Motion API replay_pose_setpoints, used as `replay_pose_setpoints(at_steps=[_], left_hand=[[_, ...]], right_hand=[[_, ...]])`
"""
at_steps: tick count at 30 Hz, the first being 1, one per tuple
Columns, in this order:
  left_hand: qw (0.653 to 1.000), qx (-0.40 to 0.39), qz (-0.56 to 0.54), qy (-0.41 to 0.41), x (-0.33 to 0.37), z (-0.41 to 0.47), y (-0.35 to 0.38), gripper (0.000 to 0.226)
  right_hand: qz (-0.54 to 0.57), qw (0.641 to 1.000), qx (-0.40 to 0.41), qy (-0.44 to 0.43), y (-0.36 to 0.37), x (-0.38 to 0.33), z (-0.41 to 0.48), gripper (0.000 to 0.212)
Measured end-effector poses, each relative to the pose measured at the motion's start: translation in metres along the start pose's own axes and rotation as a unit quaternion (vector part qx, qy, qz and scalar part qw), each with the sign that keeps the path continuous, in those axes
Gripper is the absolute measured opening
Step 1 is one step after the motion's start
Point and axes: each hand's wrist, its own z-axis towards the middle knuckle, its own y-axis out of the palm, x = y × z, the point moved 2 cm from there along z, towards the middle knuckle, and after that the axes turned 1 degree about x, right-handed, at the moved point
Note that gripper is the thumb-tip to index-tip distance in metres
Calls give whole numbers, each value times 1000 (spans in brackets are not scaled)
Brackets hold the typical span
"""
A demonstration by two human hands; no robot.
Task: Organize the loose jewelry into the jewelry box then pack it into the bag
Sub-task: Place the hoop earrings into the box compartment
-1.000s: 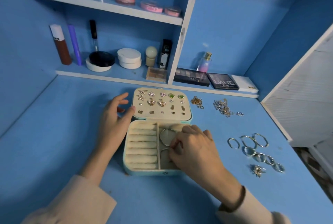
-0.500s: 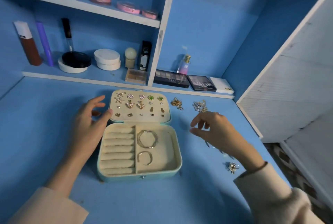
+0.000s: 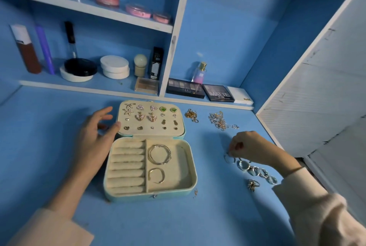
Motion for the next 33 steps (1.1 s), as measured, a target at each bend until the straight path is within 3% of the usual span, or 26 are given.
replay_pose_setpoints(at_steps=[7,12,17,28,33], left_hand=[[1000,0,5,0,3,-1,0,38],[1000,1,-8,-7,7,-3,2,37],[1000,6,-16,-10,5,-2,1,37],[1000,5,-2,-7,6,-3,0,38],[1000,5,-1,-9,8,-4,-1,38]], right_hand=[[-10,1000,18,-1,2,-5,-2,4],[171,979,111,-16,-14,-46,-14,18],[255,962,56,-84,1,-123,-30,8],[175,983,10,-58,25,-162,-30,12],[128,990,34,-53,27,-167,-30,11]])
